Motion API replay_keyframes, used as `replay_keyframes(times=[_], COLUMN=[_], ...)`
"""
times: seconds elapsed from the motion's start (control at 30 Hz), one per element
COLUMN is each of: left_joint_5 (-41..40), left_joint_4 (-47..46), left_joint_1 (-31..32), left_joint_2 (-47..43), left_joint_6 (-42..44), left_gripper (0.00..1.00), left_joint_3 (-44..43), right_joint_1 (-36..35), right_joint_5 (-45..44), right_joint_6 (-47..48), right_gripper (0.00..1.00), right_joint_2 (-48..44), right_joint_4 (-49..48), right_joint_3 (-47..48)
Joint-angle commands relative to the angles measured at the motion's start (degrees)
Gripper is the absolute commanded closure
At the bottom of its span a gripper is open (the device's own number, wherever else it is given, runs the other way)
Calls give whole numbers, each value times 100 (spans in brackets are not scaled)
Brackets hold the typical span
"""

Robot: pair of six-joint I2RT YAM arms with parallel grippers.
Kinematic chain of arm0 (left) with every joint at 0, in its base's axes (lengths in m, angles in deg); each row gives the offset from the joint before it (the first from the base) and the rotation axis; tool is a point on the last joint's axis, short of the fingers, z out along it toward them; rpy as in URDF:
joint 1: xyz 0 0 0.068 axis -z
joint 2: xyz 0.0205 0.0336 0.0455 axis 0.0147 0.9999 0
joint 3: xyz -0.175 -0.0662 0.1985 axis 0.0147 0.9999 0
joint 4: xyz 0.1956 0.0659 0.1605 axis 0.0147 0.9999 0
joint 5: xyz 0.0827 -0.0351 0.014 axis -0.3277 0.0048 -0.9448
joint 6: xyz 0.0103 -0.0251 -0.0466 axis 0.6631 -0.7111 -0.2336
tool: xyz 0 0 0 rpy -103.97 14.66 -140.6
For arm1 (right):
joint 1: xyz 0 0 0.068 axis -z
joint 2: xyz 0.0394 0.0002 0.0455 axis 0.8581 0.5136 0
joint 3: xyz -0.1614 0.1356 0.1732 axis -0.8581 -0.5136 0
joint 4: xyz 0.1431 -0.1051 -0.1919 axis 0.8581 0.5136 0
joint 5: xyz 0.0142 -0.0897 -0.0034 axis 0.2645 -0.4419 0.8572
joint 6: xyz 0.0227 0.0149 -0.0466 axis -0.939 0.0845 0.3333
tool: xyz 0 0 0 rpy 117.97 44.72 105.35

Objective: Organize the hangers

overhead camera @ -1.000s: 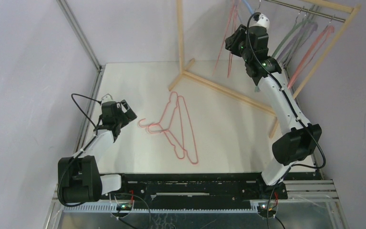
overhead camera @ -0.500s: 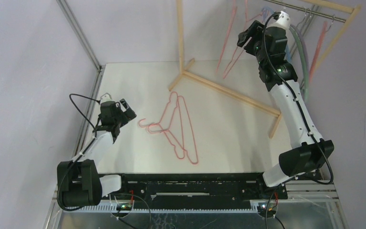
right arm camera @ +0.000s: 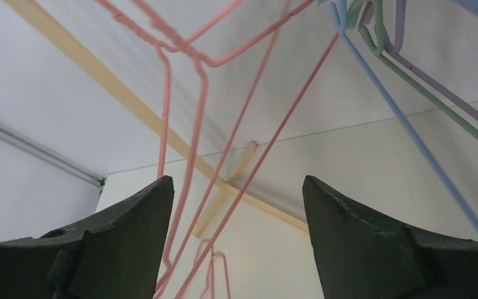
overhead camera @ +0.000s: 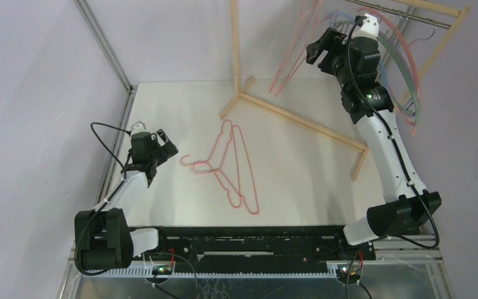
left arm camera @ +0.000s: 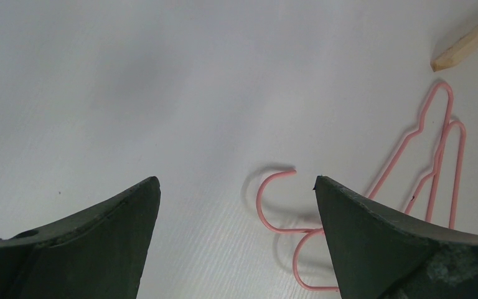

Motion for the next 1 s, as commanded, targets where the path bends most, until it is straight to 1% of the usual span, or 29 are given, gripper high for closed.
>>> replay_keyframes(times=[0.0, 0.17, 0.3, 0.5, 0.57, 0.7, 0.77, 0.87, 0.97], left_joint_5=[90, 98, 111, 101, 104, 156, 159, 149, 133], left_joint_4=[-134, -139, -164, -183, -183, -229, -243, -260, -262], left_joint_1=[-39, -40, -39, -39, -34, -33, -38, -33, -35], left_joint_2=[-139, -121, -112, -75, -50, 7, 79, 173, 229], left_joint_6=[-18, -18, -23, -23, -35, -83, -102, -123, -159], left_gripper=[1, 1, 1, 1, 1, 1, 1, 1, 1], left_joint_3=[-54, -63, -48, -45, -67, -113, -137, -183, -233], right_joint_1=[-179, -299, -383, -784, -1013, -1767, -2129, -2725, -3300], right_joint_5=[71, 110, 258, 431, 437, 200, 226, 482, 793], right_joint_6=[315, 488, 502, 684, 741, 1052, 1134, 1208, 1376], right_gripper=[16, 14, 14, 13, 13, 14, 16, 19, 20], right_joint_2=[-575, -956, -1153, -1466, -1585, -1881, -1891, -1699, -1510], right_joint_4=[-128, -143, 122, 620, 755, 829, 995, 1460, 1654], right_joint_3=[-131, -343, -345, -353, -405, -586, -533, -419, -641])
